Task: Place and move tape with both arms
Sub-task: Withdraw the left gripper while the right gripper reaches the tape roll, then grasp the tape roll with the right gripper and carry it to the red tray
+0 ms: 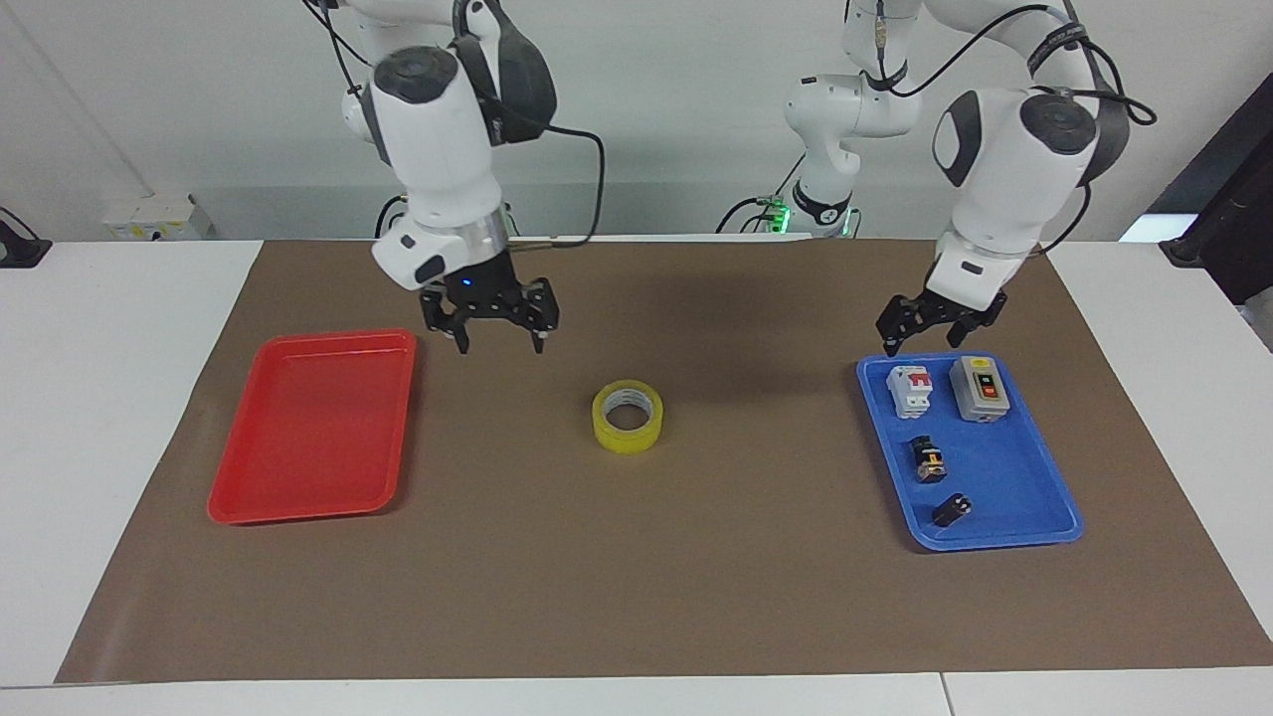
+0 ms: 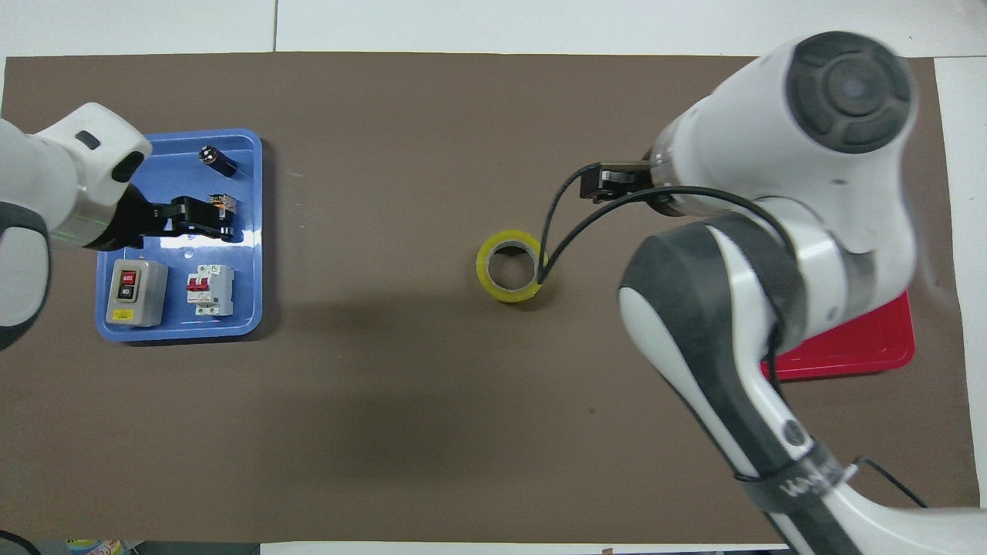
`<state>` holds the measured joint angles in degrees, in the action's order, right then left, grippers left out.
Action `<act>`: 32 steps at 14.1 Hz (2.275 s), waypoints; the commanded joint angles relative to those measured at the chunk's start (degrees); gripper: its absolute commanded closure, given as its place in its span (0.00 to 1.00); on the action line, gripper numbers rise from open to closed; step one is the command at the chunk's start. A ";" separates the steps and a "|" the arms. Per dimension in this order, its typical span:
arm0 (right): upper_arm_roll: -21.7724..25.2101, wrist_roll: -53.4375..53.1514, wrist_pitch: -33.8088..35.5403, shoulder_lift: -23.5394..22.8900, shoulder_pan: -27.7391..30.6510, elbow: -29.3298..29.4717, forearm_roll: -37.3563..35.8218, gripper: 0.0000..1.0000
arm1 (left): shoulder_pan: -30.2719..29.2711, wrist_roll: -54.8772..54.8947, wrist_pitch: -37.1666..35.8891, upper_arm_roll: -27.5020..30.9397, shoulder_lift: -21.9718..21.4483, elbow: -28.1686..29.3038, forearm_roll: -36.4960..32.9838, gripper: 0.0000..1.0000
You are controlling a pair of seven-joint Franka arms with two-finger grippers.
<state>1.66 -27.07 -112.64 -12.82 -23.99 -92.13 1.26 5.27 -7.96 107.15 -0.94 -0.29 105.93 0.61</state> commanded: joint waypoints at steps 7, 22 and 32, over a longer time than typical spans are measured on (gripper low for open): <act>0.27 -0.97 -21.21 -8.97 -7.30 -13.60 -0.11 0.00 | -7.46 8.04 -16.96 -0.47 -0.05 -11.81 1.58 0.00; 0.80 6.38 -8.32 -7.50 1.20 -7.54 -0.91 1.00 | -6.50 7.34 -18.82 -1.17 -0.15 -12.86 1.06 0.00; 0.89 48.24 -5.72 1.30 32.68 -16.04 -0.91 1.00 | -6.93 7.34 -18.03 -1.17 -0.59 -12.06 1.06 0.00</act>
<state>3.69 19.38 -113.31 -13.80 7.26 -102.93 0.53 -1.21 -0.95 89.27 -2.08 -0.57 94.04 1.13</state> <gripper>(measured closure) 0.784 0.000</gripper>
